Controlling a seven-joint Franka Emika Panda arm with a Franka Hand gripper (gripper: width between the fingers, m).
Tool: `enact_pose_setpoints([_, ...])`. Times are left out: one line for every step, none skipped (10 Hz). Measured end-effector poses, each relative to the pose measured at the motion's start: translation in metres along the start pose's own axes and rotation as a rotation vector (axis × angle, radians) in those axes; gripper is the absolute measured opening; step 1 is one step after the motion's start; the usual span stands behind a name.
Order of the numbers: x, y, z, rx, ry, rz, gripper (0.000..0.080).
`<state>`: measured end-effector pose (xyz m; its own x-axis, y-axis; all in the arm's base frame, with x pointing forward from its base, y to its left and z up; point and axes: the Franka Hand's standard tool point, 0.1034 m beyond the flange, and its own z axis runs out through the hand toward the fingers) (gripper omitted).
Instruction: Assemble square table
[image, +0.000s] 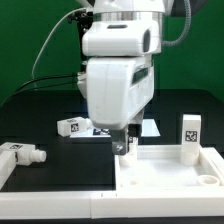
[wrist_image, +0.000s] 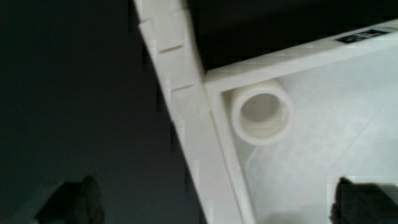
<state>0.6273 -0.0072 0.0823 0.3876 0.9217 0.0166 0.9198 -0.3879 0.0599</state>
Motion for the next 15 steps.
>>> enact_pose_setpoints([-0.001, -0.004, 0.0, 0.013, -0.005, 0.066, 0.0649])
enact_pose_setpoints([0.0, 0.001, -0.002, 0.004, -0.002, 0.111, 0.0649])
enact_pose_setpoints([0.0, 0.001, -0.001, 0.005, -0.002, 0.174, 0.0649])
enact_pose_setpoints([0.0, 0.001, -0.001, 0.006, -0.002, 0.232, 0.0649])
enact_pose_setpoints([-0.005, 0.002, -0.004, 0.013, 0.002, 0.309, 0.0649])
enact_pose_setpoints([-0.025, 0.009, -0.019, 0.019, 0.005, 0.401, 0.0649])
enact_pose_setpoints([-0.048, 0.014, -0.033, 0.008, -0.002, 0.472, 0.0649])
enact_pose_setpoints([-0.065, 0.013, -0.04, 0.004, -0.005, 0.59, 0.0649])
enact_pose_setpoints([-0.075, 0.008, -0.041, 0.009, -0.01, 0.719, 0.0649])
enact_pose_setpoints([-0.072, 0.007, -0.04, 0.012, -0.01, 0.764, 0.0649])
enact_pose_setpoints([-0.07, 0.006, -0.039, 0.015, -0.007, 0.832, 0.0649])
enact_pose_setpoints([-0.07, 0.006, -0.039, 0.018, -0.004, 0.907, 0.0649])
enact_pose_setpoints([-0.074, 0.006, -0.038, 0.021, 0.005, 0.99, 0.0649])
enact_pose_setpoints([-0.089, 0.005, -0.036, 0.018, 0.007, 1.105, 0.0649])
enact_pose_setpoints([-0.111, -0.002, -0.033, 0.023, -0.011, 1.236, 0.0649])
